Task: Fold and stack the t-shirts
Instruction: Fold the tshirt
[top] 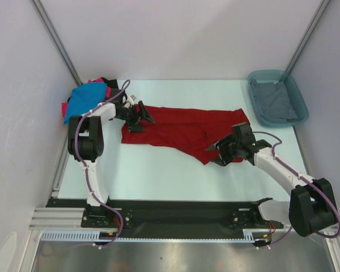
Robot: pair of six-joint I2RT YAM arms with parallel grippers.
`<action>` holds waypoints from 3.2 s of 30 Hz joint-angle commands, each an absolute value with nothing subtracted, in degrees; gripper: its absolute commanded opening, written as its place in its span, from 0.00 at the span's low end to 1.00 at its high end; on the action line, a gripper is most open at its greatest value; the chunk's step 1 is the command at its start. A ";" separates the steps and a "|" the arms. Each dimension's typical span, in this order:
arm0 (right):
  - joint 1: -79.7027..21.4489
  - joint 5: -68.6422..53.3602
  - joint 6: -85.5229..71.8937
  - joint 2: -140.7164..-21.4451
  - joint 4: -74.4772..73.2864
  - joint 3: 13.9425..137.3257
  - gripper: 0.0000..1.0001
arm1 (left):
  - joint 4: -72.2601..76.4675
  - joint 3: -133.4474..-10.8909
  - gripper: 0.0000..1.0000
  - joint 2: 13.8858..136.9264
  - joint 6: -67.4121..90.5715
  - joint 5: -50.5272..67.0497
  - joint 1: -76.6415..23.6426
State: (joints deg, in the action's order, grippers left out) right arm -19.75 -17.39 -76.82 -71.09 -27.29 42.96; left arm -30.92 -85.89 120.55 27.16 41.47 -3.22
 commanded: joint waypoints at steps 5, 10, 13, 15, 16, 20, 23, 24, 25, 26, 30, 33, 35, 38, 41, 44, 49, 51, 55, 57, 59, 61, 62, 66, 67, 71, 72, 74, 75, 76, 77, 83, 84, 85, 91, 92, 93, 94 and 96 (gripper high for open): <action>-19.86 -18.90 -84.11 -74.43 -11.88 38.49 0.60 | -29.71 -86.75 0.87 115.23 26.81 43.59 -2.99; -20.66 -17.15 -79.64 -82.60 -11.51 41.65 0.60 | -28.83 -85.34 0.87 113.12 27.42 43.68 -2.99; -20.65 -15.39 -77.44 -86.29 -11.60 42.97 0.59 | -28.83 -84.73 0.87 112.50 27.51 43.86 -2.99; -20.65 -14.94 -77.26 -86.92 -11.86 43.33 0.58 | -29.09 -84.55 0.87 111.98 27.25 43.86 -2.99; -20.65 -14.07 -76.99 -86.92 -12.82 43.50 0.58 | -29.27 -84.46 0.87 111.80 27.07 43.68 -2.99; -20.83 -12.22 -75.85 -86.48 -15.81 44.12 0.59 | -29.44 -84.29 0.87 111.45 26.72 43.16 -2.99; -20.83 -11.69 -75.32 -86.40 -17.14 44.03 0.59 | -29.27 -84.37 0.87 111.71 26.89 43.24 -2.99; -20.74 -11.52 -75.32 -86.40 -17.49 44.12 0.58 | -29.27 -84.46 0.87 111.97 26.98 43.33 -2.99; -20.83 -11.25 -75.15 -86.48 -18.71 44.38 0.58 | -29.27 -84.46 0.87 112.06 27.07 43.33 -2.99; -20.74 -10.99 -74.97 -86.31 -19.42 44.47 0.58 | -29.09 -84.55 0.87 112.06 27.24 43.33 -2.99; -21.09 -9.14 -74.45 -85.00 -23.02 45.26 0.59 | -28.92 -84.38 0.87 112.24 27.33 43.33 -2.99; -21.36 -8.35 -74.44 -84.38 -23.21 44.48 0.59 | -28.74 -83.94 0.87 112.59 27.07 43.24 -2.99; -21.27 -8.70 -74.36 -84.99 -22.33 44.12 0.58 | -28.57 -83.50 0.87 112.50 27.16 43.24 -2.99; -21.79 -9.58 -74.00 -86.92 -20.74 44.03 0.56 | -28.65 -83.32 0.87 112.59 27.07 43.16 -2.99; -22.15 -10.11 -74.00 -88.68 -18.81 43.77 0.52 | -28.74 -83.50 0.87 112.33 26.81 43.15 -2.99; -22.32 -10.99 -74.00 -90.44 -17.84 43.86 0.49 | -29.00 -83.76 0.87 112.32 26.81 43.07 -2.99; -22.59 -11.07 -73.83 -91.14 -17.14 43.95 0.36 | -29.18 -83.76 0.87 112.32 26.54 42.89 -2.99; -22.59 -10.99 -73.48 -90.88 -17.14 44.03 0.28 | -29.18 -83.67 0.87 112.32 26.54 42.80 -2.99; -22.76 -9.93 -72.51 -89.56 -18.72 45.26 0.03 | -29.00 -83.50 0.87 112.24 26.63 42.71 -2.99; -22.94 -9.58 -71.99 -88.08 -19.51 46.05 0.00 | -29.00 -83.50 0.87 112.32 26.63 42.71 -2.99; -23.20 -8.79 -71.28 -86.93 -20.47 47.63 0.00 | -29.18 -83.50 0.87 112.41 26.54 42.71 -2.99; -23.47 -8.26 -70.41 -85.70 -21.79 48.69 0.00 | -29.01 -83.50 0.87 112.50 26.63 42.63 -2.99; -23.55 -8.09 -69.88 -85.26 -22.32 50.00 0.00 | -29.09 -83.41 0.87 112.59 26.63 42.54 -2.99; -23.55 -8.43 -68.65 -84.81 -23.29 53.34 0.00 | -29.09 -83.67 0.87 112.94 26.72 42.63 -2.99; -23.55 -8.26 -68.21 -85.16 -23.73 54.22 0.00 | -29.00 -83.67 0.87 112.94 26.81 42.63 -2.99; -23.38 -7.65 -66.19 -87.44 -24.52 58.00 0.00 | -29.00 -84.02 0.87 113.29 26.98 42.80 -2.99; -23.03 -7.73 -65.75 -88.15 -24.43 58.70 0.00 | -29.00 -84.11 0.87 113.47 27.16 42.80 -2.99; -22.42 -7.56 -64.69 -90.77 -23.91 61.08 0.00 | -29.18 -84.55 0.87 113.64 27.07 42.89 -2.99; -21.72 -7.38 -64.17 -91.92 -23.47 61.95 0.00 | -29.27 -84.90 0.87 113.82 27.16 42.80 -2.99; -21.27 -7.12 -63.81 -92.89 -23.47 63.01 0.00 | -29.35 -85.08 0.87 113.82 27.16 42.98 -2.99; -20.83 -6.60 -63.29 -93.86 -23.29 65.37 0.00 | -29.44 -85.17 0.87 113.91 27.16 42.98 -2.99; -17.06 -4.84 -59.77 -102.65 -25.57 76.79 0.00 | -29.00 -84.73 0.87 113.82 27.60 42.89 -2.99; -16.79 -4.57 -59.50 -104.48 -25.92 77.95 0.00 | -28.92 -84.64 0.87 113.91 27.51 42.89 -2.99; -15.92 -4.66 -58.98 -105.37 -25.93 79.26 0.00 | -28.92 -84.64 0.87 113.99 27.68 42.89 -2.99; -13.71 -7.02 -57.39 -112.04 -26.11 86.21 0.01 | -28.74 -85.25 0.87 114.87 28.04 42.98 -2.99; -13.19 -9.55 -57.04 -113.02 -25.41 86.83 0.07 | -28.74 -85.34 0.87 115.05 28.12 43.15 -2.99; -13.01 -10.62 -56.69 -113.98 -25.40 87.53 0.13 | -28.83 -85.34 0.87 115.14 28.12 43.07 -2.99; -12.92 -10.81 -56.25 -115.82 -26.36 89.71 0.10 | -28.83 -85.34 0.87 115.14 28.21 43.07 -2.99; -12.57 -9.32 -54.23 -116.89 -27.86 91.14 0.07 | -28.92 -85.34 0.87 115.31 28.13 42.98 -2.99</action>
